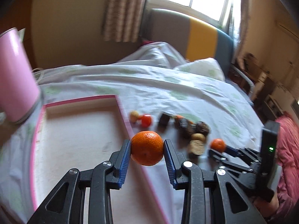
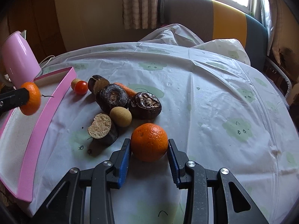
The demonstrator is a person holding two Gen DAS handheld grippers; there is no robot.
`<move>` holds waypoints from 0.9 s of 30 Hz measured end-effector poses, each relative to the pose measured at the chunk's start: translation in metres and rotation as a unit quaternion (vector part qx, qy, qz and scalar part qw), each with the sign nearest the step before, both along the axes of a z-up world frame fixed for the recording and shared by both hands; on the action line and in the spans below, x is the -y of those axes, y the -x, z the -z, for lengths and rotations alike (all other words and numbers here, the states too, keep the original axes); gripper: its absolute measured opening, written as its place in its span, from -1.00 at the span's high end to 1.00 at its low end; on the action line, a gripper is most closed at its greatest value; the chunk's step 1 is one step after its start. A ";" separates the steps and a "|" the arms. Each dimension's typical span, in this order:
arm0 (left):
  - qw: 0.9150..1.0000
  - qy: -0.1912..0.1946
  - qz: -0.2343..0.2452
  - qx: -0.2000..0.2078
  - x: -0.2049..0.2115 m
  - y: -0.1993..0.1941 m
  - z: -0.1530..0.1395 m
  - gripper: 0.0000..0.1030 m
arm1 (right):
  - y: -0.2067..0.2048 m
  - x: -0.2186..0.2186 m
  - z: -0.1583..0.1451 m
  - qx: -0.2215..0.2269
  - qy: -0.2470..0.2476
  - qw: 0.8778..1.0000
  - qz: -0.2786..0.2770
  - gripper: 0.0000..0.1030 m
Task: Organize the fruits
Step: 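Lower the held orange into the pink-rimmed tray and open the left gripper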
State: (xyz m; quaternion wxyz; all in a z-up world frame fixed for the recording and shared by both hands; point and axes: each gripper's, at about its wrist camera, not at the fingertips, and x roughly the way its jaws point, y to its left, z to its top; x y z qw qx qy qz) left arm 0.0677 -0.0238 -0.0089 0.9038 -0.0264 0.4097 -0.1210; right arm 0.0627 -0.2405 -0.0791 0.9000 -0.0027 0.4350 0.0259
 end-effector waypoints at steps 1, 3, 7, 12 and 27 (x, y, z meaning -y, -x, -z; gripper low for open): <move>1.000 -0.009 -0.021 -0.002 -0.009 -0.001 0.001 0.30 | 0.000 -0.001 0.000 0.000 0.002 1.000 0.000 0.25; 0.998 -0.026 -0.057 -0.008 -0.027 -0.003 0.006 0.30 | -0.001 -0.002 0.000 -0.001 0.005 1.000 0.001 0.25; 0.991 -0.044 -0.122 -0.029 -0.059 -0.009 0.020 0.29 | -0.001 -0.002 0.000 -0.001 0.005 1.000 0.002 0.25; 0.986 -0.043 -0.156 -0.038 -0.080 -0.004 0.029 0.27 | 0.000 -0.002 -0.002 -0.005 0.008 1.000 0.006 0.26; 0.987 -0.026 -0.159 -0.026 -0.092 0.013 0.018 0.17 | 0.010 -0.024 -0.036 0.013 -0.039 0.999 -0.031 0.26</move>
